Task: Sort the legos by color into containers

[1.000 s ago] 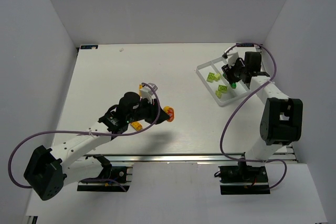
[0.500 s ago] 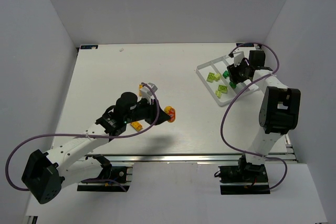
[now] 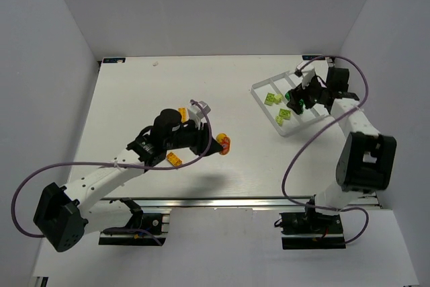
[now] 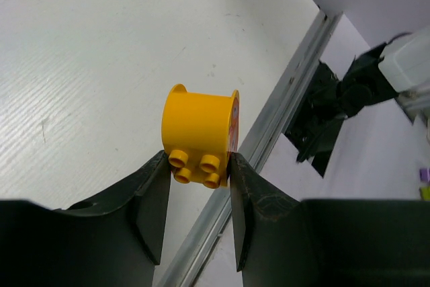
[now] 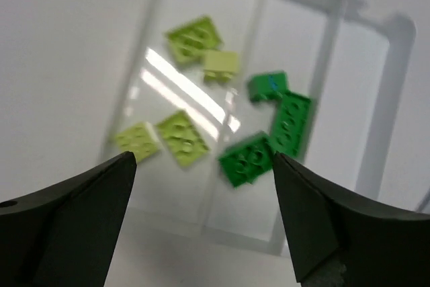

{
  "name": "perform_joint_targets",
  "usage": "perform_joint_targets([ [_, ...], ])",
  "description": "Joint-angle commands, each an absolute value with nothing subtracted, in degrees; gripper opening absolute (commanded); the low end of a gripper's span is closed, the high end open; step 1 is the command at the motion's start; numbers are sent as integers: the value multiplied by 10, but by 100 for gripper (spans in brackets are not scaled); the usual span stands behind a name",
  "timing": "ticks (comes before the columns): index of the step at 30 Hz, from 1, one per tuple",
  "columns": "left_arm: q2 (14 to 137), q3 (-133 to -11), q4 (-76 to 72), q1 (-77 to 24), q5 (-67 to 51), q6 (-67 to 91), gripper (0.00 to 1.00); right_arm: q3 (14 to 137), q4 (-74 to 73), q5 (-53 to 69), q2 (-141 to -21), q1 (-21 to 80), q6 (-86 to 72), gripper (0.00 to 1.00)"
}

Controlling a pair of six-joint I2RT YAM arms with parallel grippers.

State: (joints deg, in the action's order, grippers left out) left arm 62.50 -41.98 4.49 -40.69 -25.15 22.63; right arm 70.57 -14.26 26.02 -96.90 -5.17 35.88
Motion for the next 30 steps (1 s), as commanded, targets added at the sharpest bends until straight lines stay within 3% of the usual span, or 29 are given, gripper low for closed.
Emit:
perform_joint_targets([
  [1,654,-482,81,-409,-327,143,11,628,-182,528,-843,-42,475,89],
  [3,671,-490,93,-409,-366,121,11,544,-168,668,-764,-32,537,89],
  [7,671,-468,78,-409,-407,92,11,442,-70,736,-660,16,468,89],
  [11,650,-441,61,-414,-389,54,12,432,-96,722,-633,92,439,87],
  [15,635,-423,29,-414,-374,37,12,435,-19,657,-651,160,266,67],
  [17,638,-418,28,-414,-369,36,12,439,12,640,-672,182,199,64],
  [22,640,-409,24,-414,-354,33,12,447,49,616,-703,221,122,70],
  [24,637,-405,19,-414,-344,32,12,448,49,628,-709,228,119,78],
  [30,645,-402,10,-414,-340,33,12,445,68,644,-722,250,100,84],
])
